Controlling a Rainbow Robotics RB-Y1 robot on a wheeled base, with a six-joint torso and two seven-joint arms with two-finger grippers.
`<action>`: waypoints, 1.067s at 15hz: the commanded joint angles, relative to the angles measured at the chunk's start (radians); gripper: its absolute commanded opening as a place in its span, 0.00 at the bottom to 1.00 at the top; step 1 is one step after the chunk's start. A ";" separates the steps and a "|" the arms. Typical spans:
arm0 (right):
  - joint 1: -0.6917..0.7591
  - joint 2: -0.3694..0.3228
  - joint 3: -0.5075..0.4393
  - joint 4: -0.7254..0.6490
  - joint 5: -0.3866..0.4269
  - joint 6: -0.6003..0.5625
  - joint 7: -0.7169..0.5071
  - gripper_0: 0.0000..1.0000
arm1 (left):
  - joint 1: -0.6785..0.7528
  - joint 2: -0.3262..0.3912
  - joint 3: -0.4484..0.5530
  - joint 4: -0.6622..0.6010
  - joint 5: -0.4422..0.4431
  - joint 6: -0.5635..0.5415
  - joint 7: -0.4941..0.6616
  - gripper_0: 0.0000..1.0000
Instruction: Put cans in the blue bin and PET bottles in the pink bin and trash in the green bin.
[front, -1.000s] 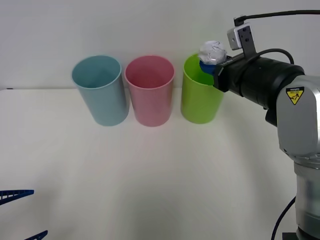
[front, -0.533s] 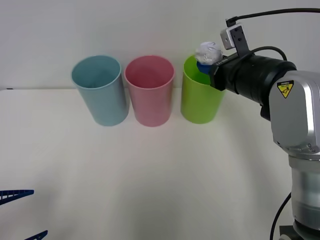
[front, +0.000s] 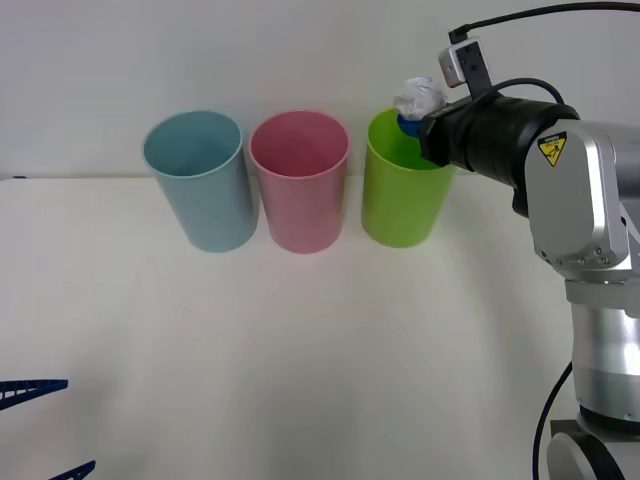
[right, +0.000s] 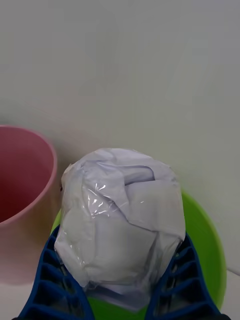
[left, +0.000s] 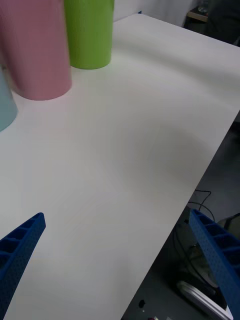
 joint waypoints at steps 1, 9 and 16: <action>-0.019 0.001 0.004 0.029 0.015 0.000 -0.008 0.00 | 0.000 0.000 0.000 0.000 0.000 0.000 0.000 1.00; -0.075 0.001 0.004 0.148 0.045 0.025 -0.011 0.00 | 0.000 0.000 0.000 0.000 0.000 0.000 0.000 1.00; -0.126 0.000 -0.008 0.267 0.045 0.071 0.009 0.00 | 0.000 0.000 0.000 0.000 0.000 0.000 0.000 1.00</action>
